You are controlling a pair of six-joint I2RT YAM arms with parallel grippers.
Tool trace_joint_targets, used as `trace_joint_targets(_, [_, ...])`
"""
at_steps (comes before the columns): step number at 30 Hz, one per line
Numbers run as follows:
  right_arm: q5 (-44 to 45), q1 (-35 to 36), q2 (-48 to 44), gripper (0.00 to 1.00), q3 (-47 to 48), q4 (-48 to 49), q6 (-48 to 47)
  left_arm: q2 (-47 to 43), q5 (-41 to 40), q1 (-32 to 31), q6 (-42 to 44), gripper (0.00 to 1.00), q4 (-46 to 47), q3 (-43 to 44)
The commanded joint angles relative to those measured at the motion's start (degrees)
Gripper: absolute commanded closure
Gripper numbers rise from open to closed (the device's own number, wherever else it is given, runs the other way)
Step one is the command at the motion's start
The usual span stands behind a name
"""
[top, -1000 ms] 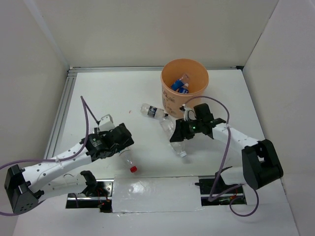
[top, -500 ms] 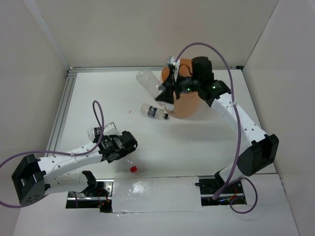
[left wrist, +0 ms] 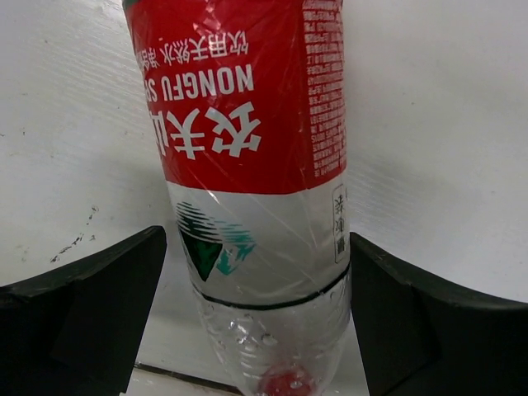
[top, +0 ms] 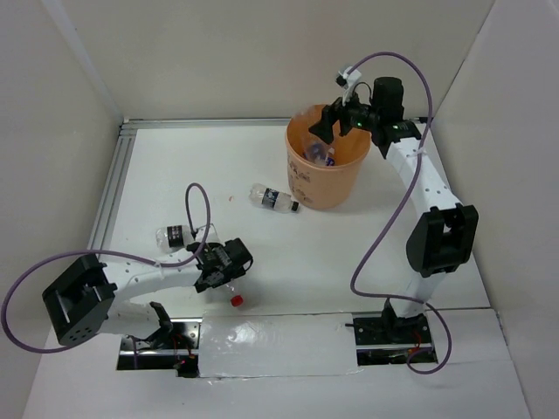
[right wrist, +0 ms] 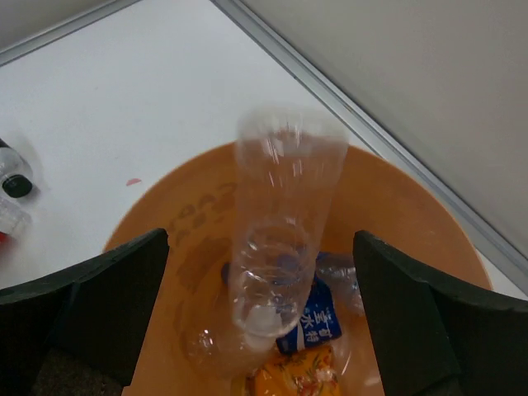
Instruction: Put the plastic bottles in the bin
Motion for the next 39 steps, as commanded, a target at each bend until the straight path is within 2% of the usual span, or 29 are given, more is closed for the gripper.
trace_joint_targets(1, [-1.6,-2.2,-2.0,0.00,1.4,0.4,-1.8,1.6,0.1,-0.3,0.0,0.01,1.7,-0.2])
trace_joint_targets(2, [-1.6,-2.2,-3.0,0.00,0.6,0.4,-0.8,2.4,0.1,-0.3,0.0,0.01,1.7,-0.2])
trace_joint_targets(5, [-5.6,-4.4,-7.4,0.00,-2.0,2.1,1.5,2.4,0.1,-0.3,1.3,0.17,2.9,-0.2])
trace_joint_targets(6, [-7.2,-5.2,-10.2,0.00,-3.9,2.1,2.3,2.4,0.1,-0.3,2.4,0.34,3.8,-0.2])
trace_joint_targets(9, [-13.7,-8.7,-17.4,0.02,-10.6,4.5,1.5,-0.5,0.1,-1.7,5.5,0.63,5.0,1.2])
trace_joint_targets(11, [-19.4,-11.1,-20.7,0.08,-13.7,1.9,-0.7,-3.2,0.1,-3.7,7.7,0.72,5.7,3.9])
trace_joint_targets(14, [-25.6,-12.8,-25.7,0.39,-17.7,-7.4,-10.1,-6.2,-1.5,-5.7,13.8,0.84,7.9,10.0])
trace_joint_targets(15, [-27.4,-14.1,-28.8,0.63,-20.7,-11.7,-16.4,-6.8,-2.2,-6.3,19.8,0.84,9.3,13.9])
trace_joint_targets(16, [-27.5,-14.7,-28.8,0.73,-20.8,-11.8,-16.5,-6.8,-2.2,-6.3,19.9,0.84,10.5,16.1])
trace_joint_targets(17, [-28.1,-14.7,-29.7,0.80,-21.9,-14.4,-19.4,-6.8,-3.6,-6.3,22.4,0.84,11.7,18.5])
trace_joint_targets(18, [-28.2,-15.4,-31.7,0.85,-24.6,-19.4,-25.6,-6.8,-6.2,-6.3,29.0,0.84,13.6,20.9])
trace_joint_targets(20, [-27.5,-16.0,-33.6,0.89,-27.6,-26.9,-33.0,-5.2,-6.2,-3.8,36.9,0.84,23.3,28.0])
trace_joint_targets(22, [-26.5,-16.0,-36.6,0.89,-33.0,-30.1,-40.9,-0.9,-5.6,-1.9,45.8,0.84,31.5,36.1])
trace_joint_targets(24, [-25.8,-16.0,-39.0,0.78,-38.9,-33.0,-47.6,5.5,-2.0,1.7,50.8,0.82,35.5,44.9])
trace_joint_targets(25, [-24.6,-16.0,-39.7,0.52,-41.1,-33.0,-49.4,7.9,-0.3,3.8,51.4,0.82,38.0,48.1])
trace_joint_targets(26, [-23.5,-15.2,-40.4,0.52,-43.1,-33.0,-51.2,10.3,1.5,4.8,52.2,0.81,39.3,51.1])
trace_joint_targets(27, [-22.2,-14.6,-41.6,0.33,-46.7,-32.1,-53.7,12.8,4.1,5.5,52.8,0.79,40.1,54.3])
trace_joint_targets(28, [-20.8,-13.1,-42.2,0.29,-48.2,-31.1,-54.3,18.0,5.3,6.1,53.6,0.79,40.8,61.0])
trace_joint_targets(30, [-16.1,-11.5,-43.6,0.25,-50.5,-29.2,-56.4,24.2,7.0,6.9,55.0,0.75,40.1,68.8])
trace_joint_targets(31, [-14.7,-9.7,-43.6,0.22,-52.1,-28.5,-56.4,27.4,7.8,7.7,55.0,0.71,38.7,77.5])
trace_joint_targets(34, [-10.8,-4.8,-43.6,0.20,-52.7,-25.1,-54.6,39.7,8.4,8.3,55.7,0.67,35.0,88.3])
trace_joint_targets(35, [-9.4,-3.1,-43.6,0.20,-52.7,-23.8,-53.8,41.8,8.4,8.3,55.7,0.51,35.6,90.5])
trace_joint_targets(37, [-6.4,1.0,-42.2,0.18,-54.0,-14.9,-48.6,44.4,8.4,8.8,55.7,0.38,38.0,89.3])
trace_joint_targets(38, [-1.6,6.3,-41.5,0.16,-54.6,-11.6,-47.7,45.4,8.4,8.8,55.7,0.28,37.4,90.1])
trace_joint_targets(39, [4.9,12.7,-39.1,0.15,-55.1,-5.7,-47.1,47.1,7.9,8.8,55.7,0.23,36.7,90.7])
